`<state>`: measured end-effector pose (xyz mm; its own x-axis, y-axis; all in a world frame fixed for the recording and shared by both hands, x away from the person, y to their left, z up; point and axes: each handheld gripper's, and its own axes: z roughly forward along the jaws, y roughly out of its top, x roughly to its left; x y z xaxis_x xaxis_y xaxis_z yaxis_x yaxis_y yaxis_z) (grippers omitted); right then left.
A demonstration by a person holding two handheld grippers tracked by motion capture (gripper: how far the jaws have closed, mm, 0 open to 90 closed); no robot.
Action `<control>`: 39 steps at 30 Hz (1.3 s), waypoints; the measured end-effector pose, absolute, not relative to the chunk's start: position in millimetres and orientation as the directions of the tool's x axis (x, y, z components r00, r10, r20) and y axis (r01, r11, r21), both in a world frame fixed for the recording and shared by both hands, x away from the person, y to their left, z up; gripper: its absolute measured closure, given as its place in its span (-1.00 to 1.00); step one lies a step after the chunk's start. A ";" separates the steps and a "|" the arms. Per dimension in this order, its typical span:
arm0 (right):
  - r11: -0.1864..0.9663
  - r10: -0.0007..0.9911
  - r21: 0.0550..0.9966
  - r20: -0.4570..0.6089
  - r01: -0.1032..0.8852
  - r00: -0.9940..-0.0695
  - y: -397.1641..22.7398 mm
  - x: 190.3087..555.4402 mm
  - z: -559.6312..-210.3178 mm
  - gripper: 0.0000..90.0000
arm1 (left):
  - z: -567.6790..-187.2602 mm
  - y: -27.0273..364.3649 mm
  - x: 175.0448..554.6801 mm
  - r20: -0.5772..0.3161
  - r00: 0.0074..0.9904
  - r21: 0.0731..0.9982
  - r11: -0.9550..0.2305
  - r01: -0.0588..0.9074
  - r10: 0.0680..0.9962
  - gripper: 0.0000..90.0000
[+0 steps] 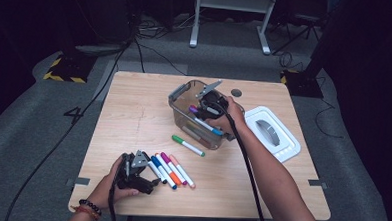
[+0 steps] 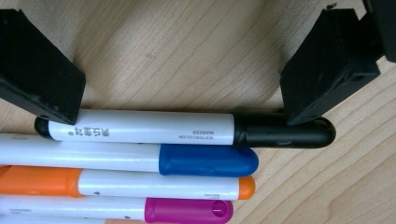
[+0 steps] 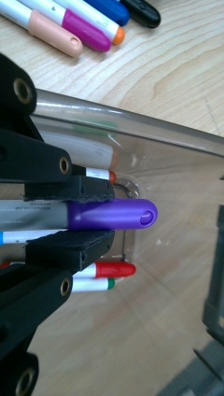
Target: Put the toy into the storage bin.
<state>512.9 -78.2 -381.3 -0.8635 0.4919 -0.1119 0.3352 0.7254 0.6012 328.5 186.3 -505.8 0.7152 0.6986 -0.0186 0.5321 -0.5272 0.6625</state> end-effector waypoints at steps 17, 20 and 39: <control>0.762 0.511 0.506 -0.087 0.404 -0.855 -66.1 518.4 -389.5 0.41 | -505.8 186.4 328.5 -0.018 0.716 0.663 -0.528 0.531 0.698 -0.99; 0.735 0.531 0.543 -0.088 0.406 -0.843 -71.0 517.2 -386.5 0.30 | -505.8 186.4 328.5 -0.018 0.716 0.663 -0.528 0.531 0.698 -0.99; 0.563 0.454 0.809 -0.134 0.168 -0.881 -139.9 414.0 -343.5 -0.09 | -505.8 186.3 328.5 -0.018 0.716 0.663 -0.528 0.531 0.698 -0.99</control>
<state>414.0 -139.9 -343.5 -0.8807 0.4544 -0.1340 0.1676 0.5635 0.8090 328.5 186.3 -505.8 0.7157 0.6982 -0.0181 0.5315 -0.5277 0.6627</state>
